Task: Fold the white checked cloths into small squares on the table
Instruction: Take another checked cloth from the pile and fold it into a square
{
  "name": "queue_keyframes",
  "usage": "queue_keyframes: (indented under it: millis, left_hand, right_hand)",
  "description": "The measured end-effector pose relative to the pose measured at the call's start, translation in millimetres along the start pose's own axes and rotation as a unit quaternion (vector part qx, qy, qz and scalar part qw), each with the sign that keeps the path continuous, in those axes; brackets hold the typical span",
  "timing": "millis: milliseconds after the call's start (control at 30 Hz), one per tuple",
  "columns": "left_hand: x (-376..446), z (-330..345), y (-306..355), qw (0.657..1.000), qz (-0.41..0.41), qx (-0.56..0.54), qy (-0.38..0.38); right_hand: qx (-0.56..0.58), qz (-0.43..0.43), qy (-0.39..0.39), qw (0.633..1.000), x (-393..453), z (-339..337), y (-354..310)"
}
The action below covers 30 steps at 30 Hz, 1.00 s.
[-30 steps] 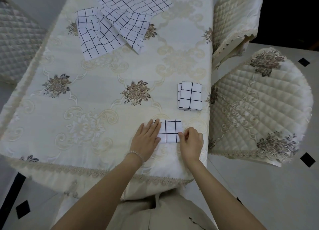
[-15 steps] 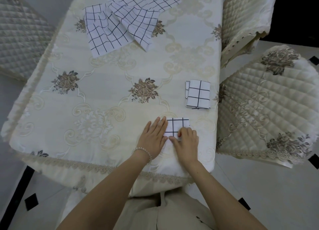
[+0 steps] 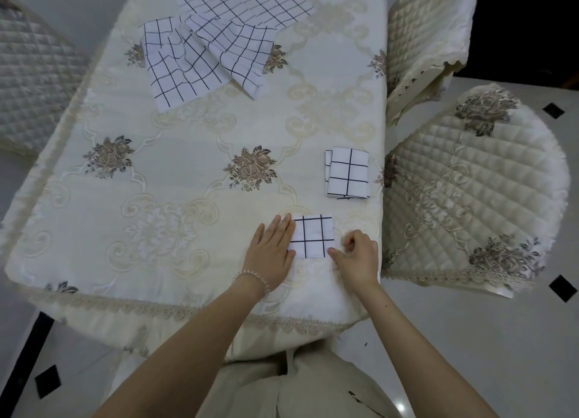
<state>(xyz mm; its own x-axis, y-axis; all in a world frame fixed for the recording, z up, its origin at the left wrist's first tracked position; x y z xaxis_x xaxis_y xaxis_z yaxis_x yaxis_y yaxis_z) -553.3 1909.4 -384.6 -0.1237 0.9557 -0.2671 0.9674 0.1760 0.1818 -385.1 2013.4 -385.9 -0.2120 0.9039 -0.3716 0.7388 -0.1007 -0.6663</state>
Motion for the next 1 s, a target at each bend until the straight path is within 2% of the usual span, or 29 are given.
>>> queue_keyframes:
  millis: [67,267,467,733,1000]
  left_hand:
    - [1,3,4,0.999,-0.018,-0.029,-0.014]
    - [2,1,4,0.999,-0.025,0.004,-0.035]
    - [4,-10,1,0.998,-0.009,-0.013,-0.063]
    - [4,-11,0,0.998,-0.011,-0.023,-0.053]
    - [6,-16,-6,0.996,-0.015,-0.089,-0.019]
  right_hand:
    - [-0.012,0.003,-0.002,1.0,1,0,0]
    - [-0.013,-0.001,0.001,1.0,-3,-3,-7]
    - [-0.148,-0.048,-0.004,0.988,-21,12,-36]
    - [-0.017,0.084,-0.048,0.995,-10,10,-38]
    - [0.059,0.17,-0.113,0.977,7,10,-40]
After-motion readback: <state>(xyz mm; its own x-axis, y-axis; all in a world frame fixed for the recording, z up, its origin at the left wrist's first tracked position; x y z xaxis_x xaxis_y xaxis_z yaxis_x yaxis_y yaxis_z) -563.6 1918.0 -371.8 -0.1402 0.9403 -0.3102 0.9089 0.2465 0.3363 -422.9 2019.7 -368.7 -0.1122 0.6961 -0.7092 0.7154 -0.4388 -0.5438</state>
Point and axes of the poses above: each hand's wrist, its own x-axis towards the middle knuckle, its own z-axis out of the palm, y = z × x, the point moved 6 cm from there along x, towards the middle knuckle, and after that the axes turned 6 degrees about z, right-handed, at the moved point
